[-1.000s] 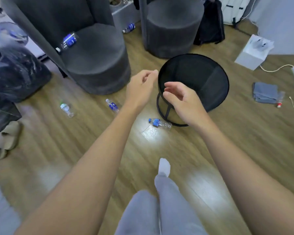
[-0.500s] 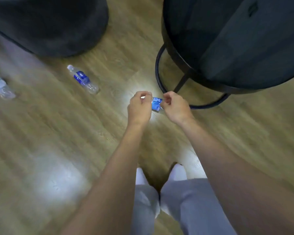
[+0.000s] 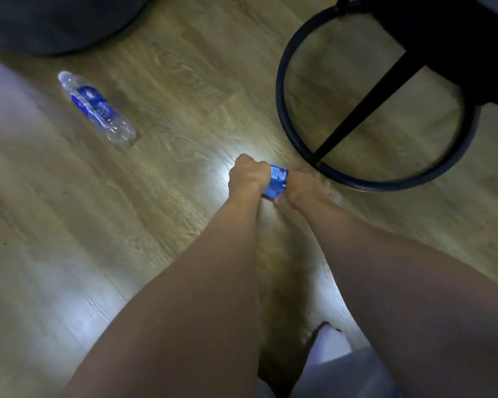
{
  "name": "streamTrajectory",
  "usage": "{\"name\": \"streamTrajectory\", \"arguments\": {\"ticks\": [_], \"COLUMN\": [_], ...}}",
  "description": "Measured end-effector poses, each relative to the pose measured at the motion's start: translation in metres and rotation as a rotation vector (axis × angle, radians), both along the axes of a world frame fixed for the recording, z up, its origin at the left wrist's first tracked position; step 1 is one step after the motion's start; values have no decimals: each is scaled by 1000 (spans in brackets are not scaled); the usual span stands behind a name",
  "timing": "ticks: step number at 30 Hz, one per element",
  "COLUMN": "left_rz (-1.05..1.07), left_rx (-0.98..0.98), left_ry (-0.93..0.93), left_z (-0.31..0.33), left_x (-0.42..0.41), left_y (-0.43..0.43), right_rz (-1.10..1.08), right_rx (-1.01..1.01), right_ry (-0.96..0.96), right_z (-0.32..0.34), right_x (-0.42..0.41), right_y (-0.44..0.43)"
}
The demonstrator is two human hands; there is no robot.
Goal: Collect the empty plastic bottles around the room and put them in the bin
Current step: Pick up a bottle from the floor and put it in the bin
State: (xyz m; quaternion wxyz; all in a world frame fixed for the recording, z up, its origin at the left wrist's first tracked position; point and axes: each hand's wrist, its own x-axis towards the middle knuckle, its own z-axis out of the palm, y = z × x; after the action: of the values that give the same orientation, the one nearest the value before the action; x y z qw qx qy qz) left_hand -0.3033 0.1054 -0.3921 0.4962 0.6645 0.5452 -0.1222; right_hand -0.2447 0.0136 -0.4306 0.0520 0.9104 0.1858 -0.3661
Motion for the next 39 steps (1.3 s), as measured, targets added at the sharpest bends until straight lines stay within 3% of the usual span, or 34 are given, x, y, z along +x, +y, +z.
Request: {"name": "streamTrajectory", "arguments": {"ticks": [3, 8, 12, 15, 20, 28, 39], "left_rz": [111, 288, 305, 258, 233, 47, 173], "left_rx": [-23, -4, -80, 6, 158, 332, 843], "left_ry": [-11, -170, -261, -299, -422, -503, -341], "left_z": [10, 100, 208, 307, 494, 743, 972], "left_x": [-14, -63, -109, -128, -147, -201, -372], "left_y": [-6, -19, -15, -2, 22, 34, -63], "right_rz": [-102, -554, -582, -587, -802, -603, -295], "right_rx": [52, 508, 695, 749, 894, 1122, 1324], "right_ry": [75, 291, 481, 632, 836, 920, 1007], "right_z": [8, 104, 237, 356, 552, 797, 1019], "right_x": [-22, -56, -87, -103, -107, -140, -268], "right_y": [4, 22, 23, 21, 39, 64, 8]}}
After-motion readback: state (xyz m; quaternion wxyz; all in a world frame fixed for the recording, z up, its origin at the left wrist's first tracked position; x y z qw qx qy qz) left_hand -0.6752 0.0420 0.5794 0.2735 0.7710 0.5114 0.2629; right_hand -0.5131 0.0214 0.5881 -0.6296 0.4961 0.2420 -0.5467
